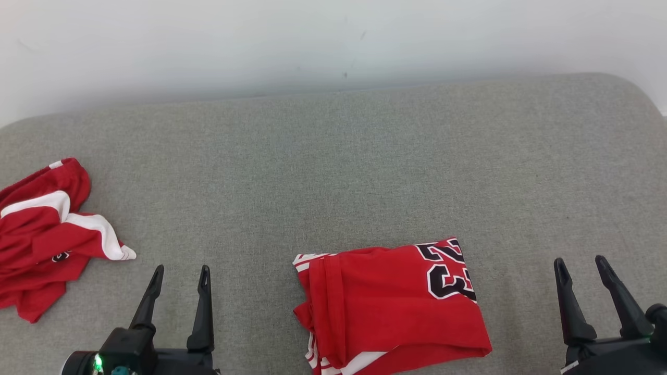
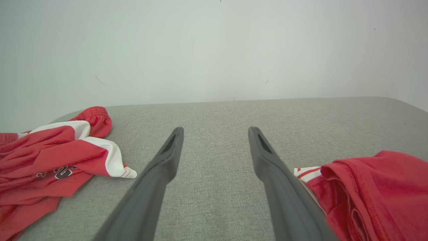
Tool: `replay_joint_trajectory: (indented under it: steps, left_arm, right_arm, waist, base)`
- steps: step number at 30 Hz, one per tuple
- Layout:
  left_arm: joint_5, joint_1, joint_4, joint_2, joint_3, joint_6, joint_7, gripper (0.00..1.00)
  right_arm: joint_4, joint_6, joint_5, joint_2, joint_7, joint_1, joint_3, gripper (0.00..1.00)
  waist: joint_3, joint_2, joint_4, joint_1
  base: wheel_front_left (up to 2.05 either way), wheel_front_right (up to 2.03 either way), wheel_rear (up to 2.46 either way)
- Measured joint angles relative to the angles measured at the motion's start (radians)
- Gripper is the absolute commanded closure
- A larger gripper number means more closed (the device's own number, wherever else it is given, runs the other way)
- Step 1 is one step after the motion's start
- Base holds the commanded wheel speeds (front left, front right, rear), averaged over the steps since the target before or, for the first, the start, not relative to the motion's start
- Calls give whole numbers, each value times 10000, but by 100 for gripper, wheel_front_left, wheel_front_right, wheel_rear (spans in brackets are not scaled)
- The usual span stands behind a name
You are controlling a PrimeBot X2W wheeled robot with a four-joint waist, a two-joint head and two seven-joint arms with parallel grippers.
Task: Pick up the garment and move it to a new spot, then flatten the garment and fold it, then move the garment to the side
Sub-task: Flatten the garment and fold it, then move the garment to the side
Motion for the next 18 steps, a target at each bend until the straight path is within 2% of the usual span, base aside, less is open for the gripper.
replay_joint_trajectory:
  steps: [18]
  left_arm:
    - [-42, 244, -395, 199, -4, 219, 186, 0]
  right_arm:
    - [-23, 0, 167, 73, 671, 353, 96, 0]
  waist:
    - [-239, 0, 82, 0]
  base:
    - [0, 0, 0]
